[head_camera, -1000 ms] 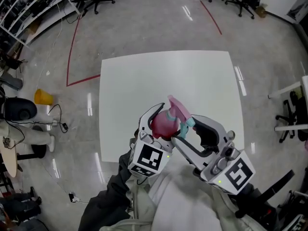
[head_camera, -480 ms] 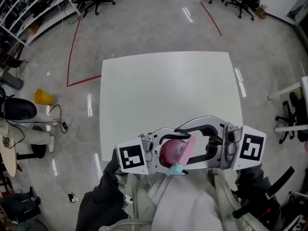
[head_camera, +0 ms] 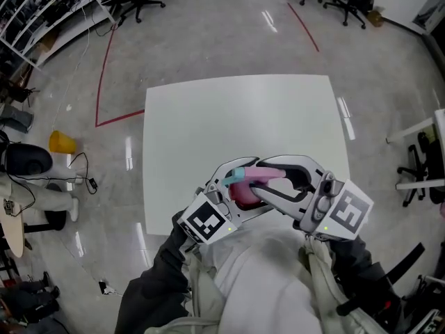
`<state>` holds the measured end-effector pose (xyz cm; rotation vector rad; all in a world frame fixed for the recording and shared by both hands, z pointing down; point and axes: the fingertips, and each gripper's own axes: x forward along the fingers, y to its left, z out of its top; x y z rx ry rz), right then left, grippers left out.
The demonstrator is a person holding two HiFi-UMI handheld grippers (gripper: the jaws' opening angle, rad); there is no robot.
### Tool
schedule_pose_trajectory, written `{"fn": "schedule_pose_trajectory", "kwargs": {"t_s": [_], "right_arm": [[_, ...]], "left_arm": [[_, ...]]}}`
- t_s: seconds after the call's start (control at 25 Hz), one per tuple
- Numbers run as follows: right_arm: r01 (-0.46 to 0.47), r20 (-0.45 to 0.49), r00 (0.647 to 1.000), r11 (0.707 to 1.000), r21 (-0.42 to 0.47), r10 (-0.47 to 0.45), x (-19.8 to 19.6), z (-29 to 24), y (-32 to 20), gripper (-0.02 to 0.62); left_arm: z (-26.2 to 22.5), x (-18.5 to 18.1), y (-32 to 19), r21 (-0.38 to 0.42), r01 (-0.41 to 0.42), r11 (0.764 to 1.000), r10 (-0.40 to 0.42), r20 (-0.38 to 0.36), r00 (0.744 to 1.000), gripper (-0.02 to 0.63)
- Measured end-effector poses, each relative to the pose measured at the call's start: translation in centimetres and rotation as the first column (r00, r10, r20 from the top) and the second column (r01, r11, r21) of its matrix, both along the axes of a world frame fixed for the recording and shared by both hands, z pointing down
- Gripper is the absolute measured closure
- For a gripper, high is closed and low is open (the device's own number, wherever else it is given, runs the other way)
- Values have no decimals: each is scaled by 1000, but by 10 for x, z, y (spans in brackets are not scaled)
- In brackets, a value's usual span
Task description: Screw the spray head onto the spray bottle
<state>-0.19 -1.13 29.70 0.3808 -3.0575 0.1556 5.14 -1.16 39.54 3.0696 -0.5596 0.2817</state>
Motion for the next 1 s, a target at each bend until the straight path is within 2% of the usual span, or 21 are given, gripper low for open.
{"fn": "schedule_pose_trajectory", "kwargs": {"t_s": [0.12, 0.2, 0.32, 0.48, 0.56, 0.76, 0.92, 1.0], "right_arm": [[-74, -50, 996, 997, -34, 72, -2, 16, -6, 469], [-105, -58, 993, 993, -47, 103, -4, 21, -7, 469], [-129, -38, 991, 990, -52, 127, -5, 26, -11, 469], [-72, -63, 996, 997, -42, 69, -7, 53, -8, 468], [-37, -49, 998, 998, -47, 35, -4, 70, -9, 471], [4, 1, 1000, 993, -116, -4, 7, 95, -16, 479], [47, 62, 997, 981, -187, -36, 2, 95, -14, 488], [60, 105, 994, 977, -203, -40, 3, 90, -16, 489]], "left_arm": [[24, -2, -15, 62, 110, 992, -116, 112, 987, 176], [31, -4, -16, 65, 128, 990, -135, 124, 983, 176], [38, -4, -15, 39, 133, 990, -136, 95, 986, 176], [56, -4, -17, 60, 119, 991, -122, 38, 992, 176], [71, -4, -13, 19, 100, 995, -100, 6, 995, 173], [92, -15, 0, -45, 87, 995, -87, -10, 996, 172], [86, -27, 8, -105, 83, 991, -92, -78, 993, 172], [77, -31, 9, -148, 70, 986, -92, -149, 984, 172]]}}
